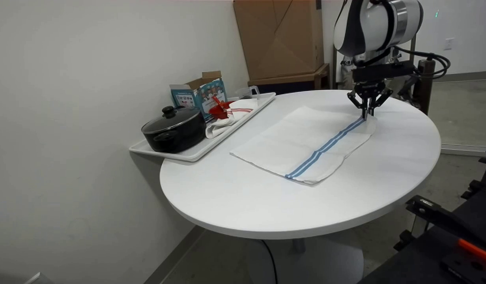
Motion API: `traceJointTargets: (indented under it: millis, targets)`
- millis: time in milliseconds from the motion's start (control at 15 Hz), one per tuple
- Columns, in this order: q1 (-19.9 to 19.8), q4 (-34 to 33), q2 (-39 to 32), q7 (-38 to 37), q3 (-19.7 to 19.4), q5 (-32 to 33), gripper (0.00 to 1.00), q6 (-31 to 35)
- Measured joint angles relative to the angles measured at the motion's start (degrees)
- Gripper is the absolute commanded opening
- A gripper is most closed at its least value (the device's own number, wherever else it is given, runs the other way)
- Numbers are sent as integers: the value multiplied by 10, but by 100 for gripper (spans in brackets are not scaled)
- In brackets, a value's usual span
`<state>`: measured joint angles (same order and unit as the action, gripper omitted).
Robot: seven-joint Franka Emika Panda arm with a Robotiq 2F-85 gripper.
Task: Fold the towel from right to left then bottom to top
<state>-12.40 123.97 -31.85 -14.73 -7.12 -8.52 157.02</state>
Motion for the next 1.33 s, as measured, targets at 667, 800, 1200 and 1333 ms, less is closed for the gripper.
traceJointTargets:
  millis: [667,800,1200,1333]
  targets:
    - [-71,-3,33,65,35,-137,11,-42]
    - [-89,-3,44,77,34,-157,11,-43]
    - [-122,-3,82,96,26,-189,11,-62]
    - [-112,-3,94,96,28,-189,11,-69]
